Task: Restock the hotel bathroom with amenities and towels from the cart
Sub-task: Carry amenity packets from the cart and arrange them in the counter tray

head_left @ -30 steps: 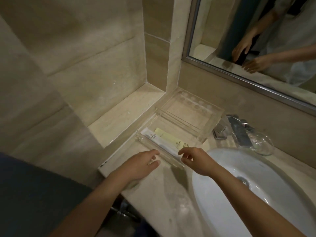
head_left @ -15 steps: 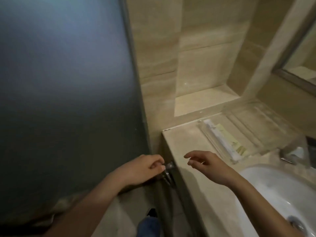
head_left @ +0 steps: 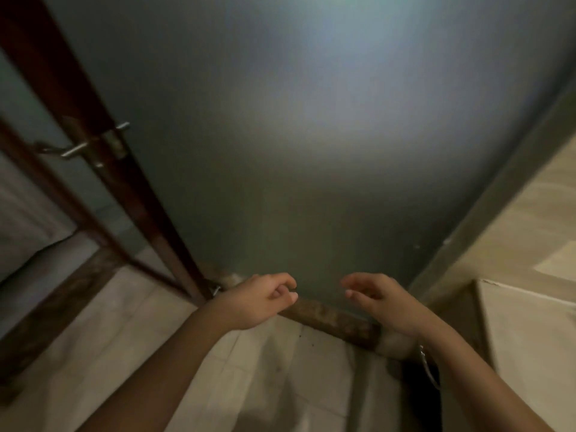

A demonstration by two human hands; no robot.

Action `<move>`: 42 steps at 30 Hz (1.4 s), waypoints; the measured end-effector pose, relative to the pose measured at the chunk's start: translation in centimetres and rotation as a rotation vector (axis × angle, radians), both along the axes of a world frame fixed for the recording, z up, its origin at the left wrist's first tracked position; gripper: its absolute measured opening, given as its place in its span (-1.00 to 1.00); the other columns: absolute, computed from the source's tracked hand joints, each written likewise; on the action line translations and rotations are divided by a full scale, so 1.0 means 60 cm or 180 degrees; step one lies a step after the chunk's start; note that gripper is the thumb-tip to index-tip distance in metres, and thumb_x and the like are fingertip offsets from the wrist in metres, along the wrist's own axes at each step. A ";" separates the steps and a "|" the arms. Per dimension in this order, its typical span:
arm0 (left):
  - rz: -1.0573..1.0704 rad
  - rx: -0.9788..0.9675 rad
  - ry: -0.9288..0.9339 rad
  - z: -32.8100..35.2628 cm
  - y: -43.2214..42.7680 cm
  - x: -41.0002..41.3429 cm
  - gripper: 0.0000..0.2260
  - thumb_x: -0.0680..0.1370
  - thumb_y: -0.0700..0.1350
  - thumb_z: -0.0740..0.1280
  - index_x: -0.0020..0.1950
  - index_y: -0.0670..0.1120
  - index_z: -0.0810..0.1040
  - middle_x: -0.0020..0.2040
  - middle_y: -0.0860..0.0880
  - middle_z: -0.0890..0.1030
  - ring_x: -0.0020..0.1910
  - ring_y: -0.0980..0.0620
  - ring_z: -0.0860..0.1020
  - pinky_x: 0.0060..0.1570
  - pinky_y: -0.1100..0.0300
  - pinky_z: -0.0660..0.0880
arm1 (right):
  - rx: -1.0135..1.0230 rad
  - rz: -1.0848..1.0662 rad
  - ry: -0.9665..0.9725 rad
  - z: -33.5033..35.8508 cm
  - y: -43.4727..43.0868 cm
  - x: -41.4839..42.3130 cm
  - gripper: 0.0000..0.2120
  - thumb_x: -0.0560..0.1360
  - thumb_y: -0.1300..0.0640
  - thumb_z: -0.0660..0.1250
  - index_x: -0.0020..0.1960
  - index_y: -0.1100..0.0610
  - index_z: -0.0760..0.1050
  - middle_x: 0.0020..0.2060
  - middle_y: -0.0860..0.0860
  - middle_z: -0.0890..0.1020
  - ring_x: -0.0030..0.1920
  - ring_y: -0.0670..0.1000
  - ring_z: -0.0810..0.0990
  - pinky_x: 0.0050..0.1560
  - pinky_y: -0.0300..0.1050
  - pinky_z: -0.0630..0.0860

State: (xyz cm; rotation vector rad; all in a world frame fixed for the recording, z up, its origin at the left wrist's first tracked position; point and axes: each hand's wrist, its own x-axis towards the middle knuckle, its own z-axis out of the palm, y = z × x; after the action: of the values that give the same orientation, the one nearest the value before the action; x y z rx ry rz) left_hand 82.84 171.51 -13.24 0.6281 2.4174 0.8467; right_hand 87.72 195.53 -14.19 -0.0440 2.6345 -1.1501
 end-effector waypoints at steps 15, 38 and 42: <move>0.1416 -0.0137 0.0261 0.038 -0.628 -0.010 -0.69 0.59 0.03 0.20 0.28 -0.05 0.48 0.16 0.02 0.57 0.12 0.16 0.51 0.09 0.36 0.40 | -0.0173 0.1673 0.0178 0.047 -0.649 -0.204 -0.80 0.54 0.15 0.28 0.13 0.05 0.57 -0.10 -0.13 0.63 -0.06 -0.21 0.58 -0.03 -0.47 0.38; 0.3292 -0.0135 0.0669 0.090 -1.124 -0.261 -0.77 0.59 0.03 0.18 0.19 0.02 0.51 0.07 0.09 0.58 0.06 0.14 0.55 0.03 0.28 0.49 | -0.0586 0.3085 0.0152 0.069 -1.286 -0.658 -0.76 0.53 0.14 0.29 -0.14 -0.23 0.48 -0.20 -0.17 0.62 -0.17 -0.20 0.58 -0.03 -0.22 0.48; 0.3599 0.0152 0.0759 0.100 -1.181 -0.347 -0.77 0.60 0.00 0.19 0.20 0.00 0.51 0.05 0.06 0.58 0.05 0.13 0.54 0.00 0.33 0.46 | -0.0781 0.3200 0.0142 0.086 -1.362 -0.744 -0.76 0.54 0.17 0.27 -0.09 -0.20 0.46 -0.18 -0.18 0.60 -0.15 -0.16 0.56 -0.03 -0.24 0.45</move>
State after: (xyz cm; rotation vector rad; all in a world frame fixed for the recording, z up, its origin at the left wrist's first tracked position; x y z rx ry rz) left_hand 62.04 100.66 -7.24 -0.7870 2.9055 1.2689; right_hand 43.11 113.81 -9.03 -1.2670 1.9744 -1.0346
